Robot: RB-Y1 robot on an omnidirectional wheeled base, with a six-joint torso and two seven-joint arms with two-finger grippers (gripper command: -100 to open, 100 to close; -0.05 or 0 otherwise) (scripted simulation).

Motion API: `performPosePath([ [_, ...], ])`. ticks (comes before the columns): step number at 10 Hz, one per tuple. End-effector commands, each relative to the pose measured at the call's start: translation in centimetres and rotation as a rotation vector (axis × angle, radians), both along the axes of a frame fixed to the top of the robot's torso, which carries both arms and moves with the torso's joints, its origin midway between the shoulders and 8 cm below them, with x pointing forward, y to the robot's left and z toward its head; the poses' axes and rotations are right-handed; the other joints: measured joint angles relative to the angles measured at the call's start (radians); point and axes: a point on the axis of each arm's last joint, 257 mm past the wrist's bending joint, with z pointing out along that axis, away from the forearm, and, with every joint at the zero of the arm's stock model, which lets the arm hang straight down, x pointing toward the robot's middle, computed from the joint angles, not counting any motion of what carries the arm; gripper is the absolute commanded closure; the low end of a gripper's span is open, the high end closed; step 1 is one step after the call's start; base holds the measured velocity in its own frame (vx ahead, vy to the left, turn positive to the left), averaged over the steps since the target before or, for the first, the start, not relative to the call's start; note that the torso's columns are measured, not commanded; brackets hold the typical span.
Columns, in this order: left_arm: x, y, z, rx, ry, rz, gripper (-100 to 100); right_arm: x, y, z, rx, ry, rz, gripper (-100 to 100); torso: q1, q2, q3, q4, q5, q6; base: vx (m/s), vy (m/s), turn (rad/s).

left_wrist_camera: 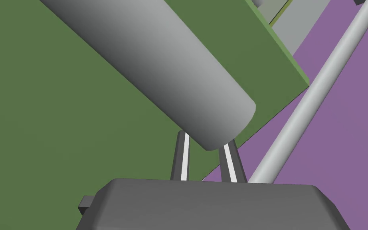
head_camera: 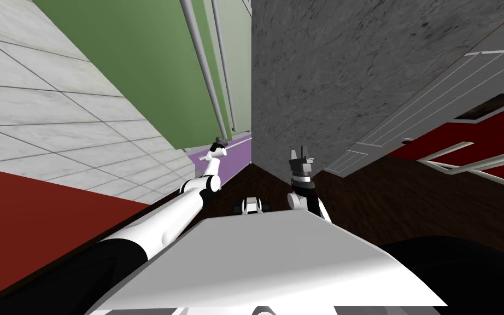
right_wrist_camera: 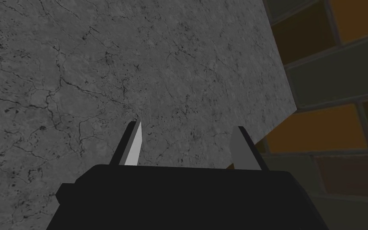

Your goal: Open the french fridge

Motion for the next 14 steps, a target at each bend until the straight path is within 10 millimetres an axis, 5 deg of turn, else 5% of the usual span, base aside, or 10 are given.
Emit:
performPosePath([
  [1,0.3,-3.2,0.1,0.000,-0.001,-0.046,100,0.0,0.0,0.0,0.000,0.000,0.000,0,0.005,0.003,0.001,-0.001,0.001,0.004,-0.121,0.270,-0.152],
  [9,0.3,-11.1,0.3,-0.001,-0.004,-0.160,100,0.0,0.0,0.0,0.000,0.000,0.000,0,0.001,0.010,0.006,-0.001,0.001,0.007,-0.146,0.193,-0.119],
  [12,-0.1,-15.9,0.6,0.000,-0.007,-0.229,100,0.0,0.0,0.0,0.000,0.000,0.000,0,0.003,0.006,0.003,0.001,0.001,0.006,-0.146,0.239,-0.145],
  [14,-0.1,-15.3,0.4,0.000,-0.003,-0.219,100,0.0,0.0,0.0,0.000,0.000,0.000,0,-0.004,0.009,0.006,0.001,0.000,0.004,-0.117,0.128,-0.061],
])
